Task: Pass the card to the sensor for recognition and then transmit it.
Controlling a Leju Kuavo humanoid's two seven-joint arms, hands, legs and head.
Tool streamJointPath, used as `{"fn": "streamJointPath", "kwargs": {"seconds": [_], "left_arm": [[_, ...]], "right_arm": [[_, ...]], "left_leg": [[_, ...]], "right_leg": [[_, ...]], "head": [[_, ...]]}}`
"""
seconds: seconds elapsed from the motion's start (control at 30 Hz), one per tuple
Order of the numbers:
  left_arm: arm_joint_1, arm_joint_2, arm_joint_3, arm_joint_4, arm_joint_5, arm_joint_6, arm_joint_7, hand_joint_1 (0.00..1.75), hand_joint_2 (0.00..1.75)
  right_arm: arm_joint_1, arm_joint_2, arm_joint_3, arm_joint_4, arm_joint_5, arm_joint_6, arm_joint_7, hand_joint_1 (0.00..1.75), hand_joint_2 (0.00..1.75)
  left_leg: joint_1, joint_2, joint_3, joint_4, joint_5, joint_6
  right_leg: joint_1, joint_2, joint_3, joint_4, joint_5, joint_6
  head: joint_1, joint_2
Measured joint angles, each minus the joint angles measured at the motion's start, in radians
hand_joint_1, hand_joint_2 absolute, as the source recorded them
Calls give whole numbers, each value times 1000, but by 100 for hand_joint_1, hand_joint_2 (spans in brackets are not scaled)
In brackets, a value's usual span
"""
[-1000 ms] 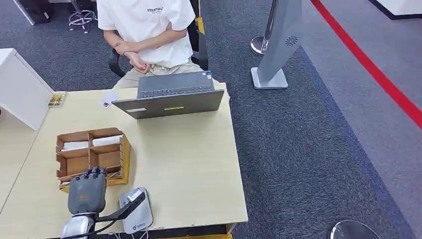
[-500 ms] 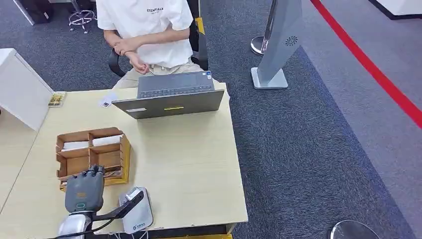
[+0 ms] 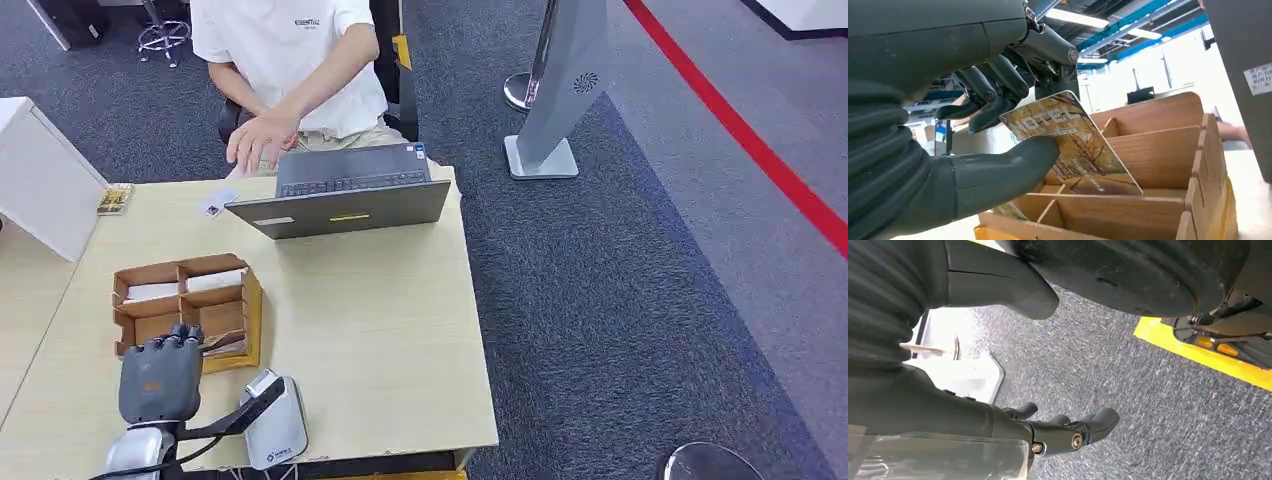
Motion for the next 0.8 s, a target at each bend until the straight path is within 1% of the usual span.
{"fn": "streamJointPath", "kwargs": {"seconds": [0.03,0.13,0.23,0.3,0.33,0.4,0.47,0.53,0.67,0.8], "left_arm": [[3,5,-9,-12,0,-21,5,175,175],[19,40,-44,-81,0,-103,18,175,175],[30,114,-85,-173,15,-171,37,175,175],[27,169,-96,-232,58,-204,39,175,175],[23,200,-96,-261,79,-216,42,175,175],[7,243,-97,-301,100,-226,48,175,175],[-7,273,-97,-328,111,-236,49,175,175],[-50,299,-95,-339,117,-230,59,175,175],[-171,302,-69,-321,107,-212,59,175,175],[-220,290,-58,-271,71,-162,60,175,175]], "right_arm": [[0,0,-3,0,-6,-1,0,0,175],[1,0,-12,0,-16,-4,0,0,175],[1,0,-23,0,-24,-6,3,0,175],[1,0,-31,0,-25,-8,3,0,175],[2,0,-32,0,-25,-8,3,0,175],[2,0,-36,0,-25,-7,3,0,175],[2,0,-37,0,-24,-7,3,0,175],[2,0,-37,0,-9,0,-1,0,175],[-1,0,-37,0,16,5,-3,0,175],[-1,0,-33,0,31,8,3,0,175]], "left_leg": [[0,0,0,0,0,0],[0,0,0,0,0,0],[0,0,0,0,0,0],[1,0,0,0,0,0],[1,0,0,0,0,0],[1,0,0,0,0,0],[1,0,1,0,1,-1],[1,-1,1,0,1,0],[0,-2,2,0,2,0],[0,-2,2,0,2,0]], "right_leg": [[0,0,0,0,0,0],[0,0,0,0,0,0],[0,0,0,0,0,0],[0,0,-1,0,0,0],[1,0,-1,0,0,0],[1,0,0,1,0,0],[1,0,0,1,0,0],[1,-1,0,1,0,0],[0,-3,3,1,0,0],[0,-2,3,1,0,0]], "head": [[0,0],[0,0],[0,0],[0,0],[0,0],[0,0],[0,0],[0,0],[0,0],[0,0]]}}
